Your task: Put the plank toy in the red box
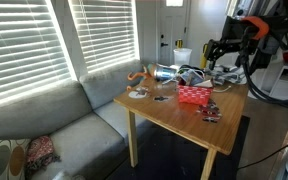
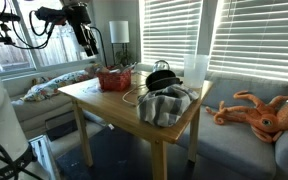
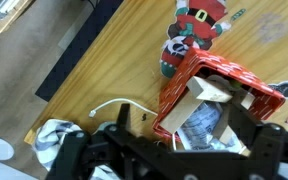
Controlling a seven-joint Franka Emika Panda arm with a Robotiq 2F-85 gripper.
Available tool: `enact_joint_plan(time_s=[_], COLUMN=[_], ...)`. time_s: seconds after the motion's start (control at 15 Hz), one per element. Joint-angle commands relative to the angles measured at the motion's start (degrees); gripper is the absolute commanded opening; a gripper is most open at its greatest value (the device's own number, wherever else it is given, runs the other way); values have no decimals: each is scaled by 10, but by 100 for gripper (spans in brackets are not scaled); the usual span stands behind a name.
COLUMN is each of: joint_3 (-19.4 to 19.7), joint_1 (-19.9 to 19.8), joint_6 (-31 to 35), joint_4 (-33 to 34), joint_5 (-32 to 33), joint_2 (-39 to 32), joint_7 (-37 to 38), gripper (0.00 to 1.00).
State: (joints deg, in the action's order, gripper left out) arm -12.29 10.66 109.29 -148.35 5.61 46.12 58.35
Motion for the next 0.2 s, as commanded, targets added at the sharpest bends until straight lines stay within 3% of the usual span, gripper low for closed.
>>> enact_joint_plan(time_s=[0.0,0.13], joint_3=[-19,-19], joint_1=[-25,-25], joint_6=[0,0], joint_4=[1,1], joint_5=[-16,-16], joint_2=[4,4], joint_7=[-16,-16], gripper=[100,100])
